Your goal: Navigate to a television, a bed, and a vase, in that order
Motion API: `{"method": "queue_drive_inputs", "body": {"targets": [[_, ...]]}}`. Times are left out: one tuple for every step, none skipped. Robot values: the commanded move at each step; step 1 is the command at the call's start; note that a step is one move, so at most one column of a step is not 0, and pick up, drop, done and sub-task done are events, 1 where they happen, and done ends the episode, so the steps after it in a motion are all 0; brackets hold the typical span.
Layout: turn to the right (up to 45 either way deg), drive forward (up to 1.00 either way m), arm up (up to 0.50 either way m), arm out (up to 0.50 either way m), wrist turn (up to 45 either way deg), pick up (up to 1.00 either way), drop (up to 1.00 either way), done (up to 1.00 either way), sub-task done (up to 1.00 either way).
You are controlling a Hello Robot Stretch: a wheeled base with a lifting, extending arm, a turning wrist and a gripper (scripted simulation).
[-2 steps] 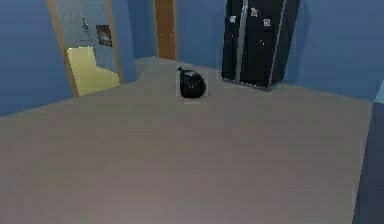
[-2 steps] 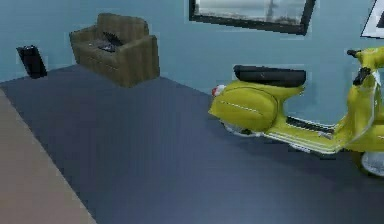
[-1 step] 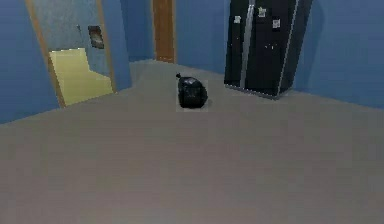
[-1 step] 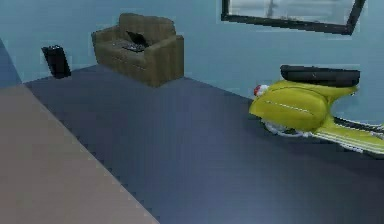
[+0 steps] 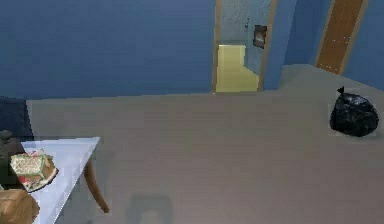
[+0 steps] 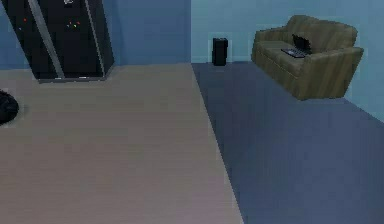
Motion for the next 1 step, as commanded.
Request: {"method": "queue_drive_inputs", "body": {"targets": [[0.0, 0.15, 0.00, 0.00, 0.0, 0.00, 0.00, 0.00, 0.00]]}}
